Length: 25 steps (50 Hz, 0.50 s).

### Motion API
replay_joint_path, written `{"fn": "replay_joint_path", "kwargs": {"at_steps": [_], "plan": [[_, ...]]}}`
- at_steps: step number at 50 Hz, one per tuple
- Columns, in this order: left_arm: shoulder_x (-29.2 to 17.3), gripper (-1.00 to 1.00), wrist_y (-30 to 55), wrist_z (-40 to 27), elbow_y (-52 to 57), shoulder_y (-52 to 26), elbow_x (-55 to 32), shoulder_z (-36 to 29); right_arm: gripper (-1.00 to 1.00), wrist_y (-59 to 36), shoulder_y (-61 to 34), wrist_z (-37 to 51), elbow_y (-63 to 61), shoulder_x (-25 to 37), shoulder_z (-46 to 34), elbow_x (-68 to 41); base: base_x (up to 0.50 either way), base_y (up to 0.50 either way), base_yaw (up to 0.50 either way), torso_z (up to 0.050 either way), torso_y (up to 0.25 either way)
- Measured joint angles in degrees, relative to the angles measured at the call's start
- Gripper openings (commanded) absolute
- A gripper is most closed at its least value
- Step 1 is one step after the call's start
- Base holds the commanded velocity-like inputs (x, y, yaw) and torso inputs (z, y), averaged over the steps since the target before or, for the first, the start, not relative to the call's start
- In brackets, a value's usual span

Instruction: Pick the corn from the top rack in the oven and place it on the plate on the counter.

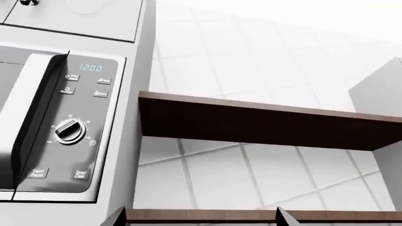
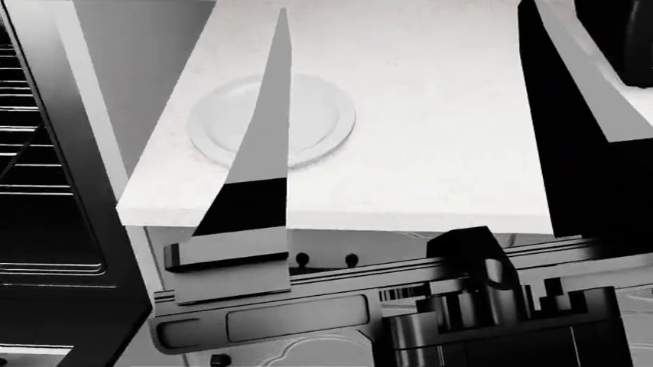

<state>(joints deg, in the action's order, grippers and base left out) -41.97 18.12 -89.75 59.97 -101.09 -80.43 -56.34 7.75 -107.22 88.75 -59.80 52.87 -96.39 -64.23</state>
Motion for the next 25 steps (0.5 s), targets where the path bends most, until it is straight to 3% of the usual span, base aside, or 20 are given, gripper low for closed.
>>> {"fn": "replay_joint_path", "kwargs": {"at_steps": [13, 25], "plan": [[-0.36, 1.00, -1.59, -0.17, 0.01, -1.10, 0.24, -1.96, 1.00, 1.09, -0.32, 0.25, 0.10, 0.40, -1.85, 0.82, 0.00, 0.50, 0.00, 0.000, 0.000], [1.21, 1.00, 0.54, -0.22, 0.02, -0.31, -1.33, 0.57, 1.00, 2.07, 0.04, 0.13, 0.09, 1.01, -3.24, 2.04, 0.00, 0.50, 0.00, 0.000, 0.000]]}}
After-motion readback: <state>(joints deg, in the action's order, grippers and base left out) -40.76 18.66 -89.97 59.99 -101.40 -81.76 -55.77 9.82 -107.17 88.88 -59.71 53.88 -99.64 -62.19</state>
